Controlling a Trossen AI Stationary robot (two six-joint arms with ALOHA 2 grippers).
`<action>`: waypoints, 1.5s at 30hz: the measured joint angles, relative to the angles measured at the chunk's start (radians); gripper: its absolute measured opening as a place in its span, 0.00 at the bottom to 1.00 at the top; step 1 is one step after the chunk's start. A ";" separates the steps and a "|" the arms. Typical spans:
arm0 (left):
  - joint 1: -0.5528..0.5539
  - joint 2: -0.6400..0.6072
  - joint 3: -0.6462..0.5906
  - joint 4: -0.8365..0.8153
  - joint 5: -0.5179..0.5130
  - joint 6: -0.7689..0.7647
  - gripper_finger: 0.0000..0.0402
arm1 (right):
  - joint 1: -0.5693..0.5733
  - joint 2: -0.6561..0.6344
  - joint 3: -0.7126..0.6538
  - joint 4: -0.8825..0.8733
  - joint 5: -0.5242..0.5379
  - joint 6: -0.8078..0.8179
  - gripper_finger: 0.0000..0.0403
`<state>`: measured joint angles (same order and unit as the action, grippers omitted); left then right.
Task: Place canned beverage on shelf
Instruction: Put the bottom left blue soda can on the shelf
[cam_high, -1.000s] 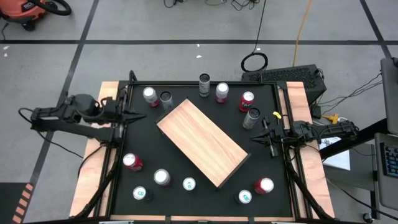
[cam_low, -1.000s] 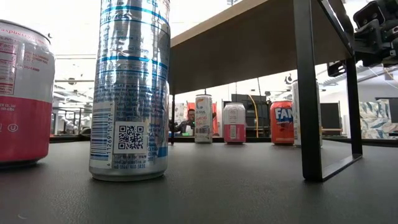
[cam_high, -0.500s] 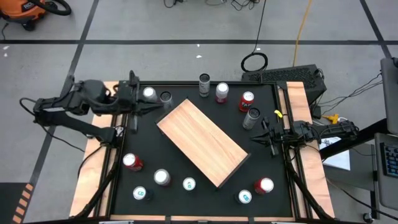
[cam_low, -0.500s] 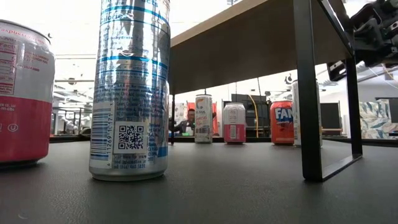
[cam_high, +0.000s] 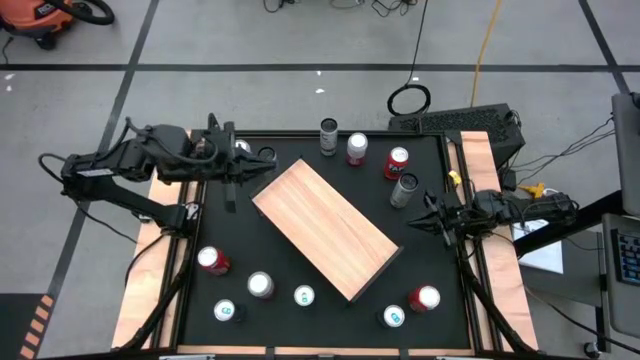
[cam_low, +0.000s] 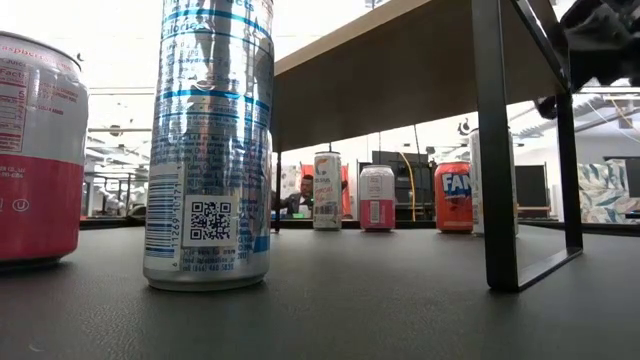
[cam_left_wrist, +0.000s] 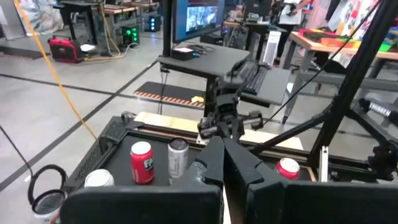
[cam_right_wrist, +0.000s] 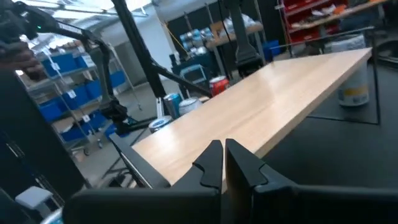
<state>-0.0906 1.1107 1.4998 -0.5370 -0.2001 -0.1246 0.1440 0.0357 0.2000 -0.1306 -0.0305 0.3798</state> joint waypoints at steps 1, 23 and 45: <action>0.000 0.000 0.000 0.001 0.000 0.000 0.00 | 0.000 0.013 0.034 -0.047 0.000 -0.002 0.00; -0.001 -0.013 0.000 0.004 -0.010 0.000 0.00 | 0.000 0.476 0.737 -0.459 0.000 -0.157 0.00; -0.002 -0.013 -0.001 0.002 0.013 -0.002 0.00 | 0.000 0.975 1.382 -0.730 0.011 -0.127 0.00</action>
<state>-0.0929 1.0981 1.4990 -0.5350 -0.1875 -0.1261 0.1436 1.0109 1.5819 -0.8611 -0.0196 0.2525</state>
